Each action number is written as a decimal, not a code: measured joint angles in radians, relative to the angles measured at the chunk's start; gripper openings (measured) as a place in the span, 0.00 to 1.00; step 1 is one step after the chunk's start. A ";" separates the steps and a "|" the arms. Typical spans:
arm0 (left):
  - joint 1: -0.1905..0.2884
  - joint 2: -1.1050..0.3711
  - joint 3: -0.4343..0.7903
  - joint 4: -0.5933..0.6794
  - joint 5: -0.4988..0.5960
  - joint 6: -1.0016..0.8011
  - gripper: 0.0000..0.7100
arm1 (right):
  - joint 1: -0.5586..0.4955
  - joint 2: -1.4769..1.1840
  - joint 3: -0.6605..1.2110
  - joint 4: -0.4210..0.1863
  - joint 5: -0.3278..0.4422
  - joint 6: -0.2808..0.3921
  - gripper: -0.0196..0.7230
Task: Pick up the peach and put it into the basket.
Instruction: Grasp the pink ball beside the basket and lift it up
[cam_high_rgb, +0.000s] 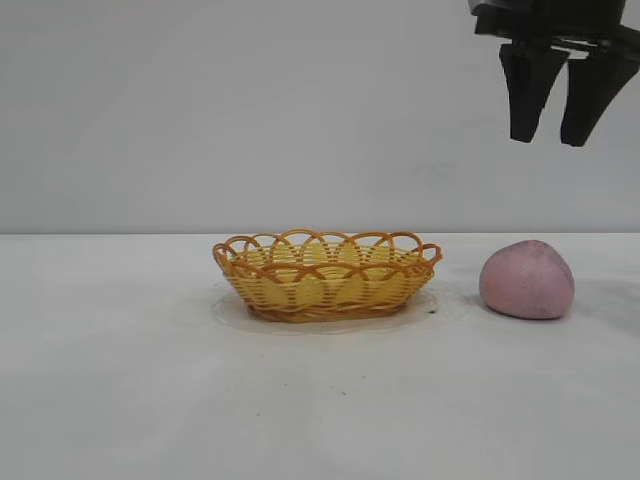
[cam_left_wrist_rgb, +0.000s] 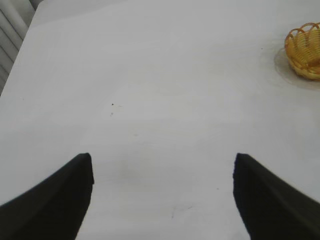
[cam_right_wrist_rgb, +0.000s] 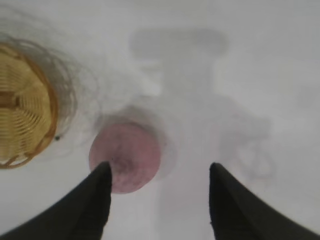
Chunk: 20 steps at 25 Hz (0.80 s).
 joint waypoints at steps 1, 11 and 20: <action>0.000 0.000 0.000 0.000 0.000 0.000 0.77 | 0.009 0.000 0.000 0.000 0.008 0.000 0.49; 0.000 0.000 0.000 0.000 0.000 0.000 0.77 | 0.081 0.004 0.050 -0.011 0.015 0.000 0.43; 0.000 0.000 0.000 0.000 0.000 0.000 0.77 | 0.081 0.028 0.185 -0.032 -0.067 0.000 0.50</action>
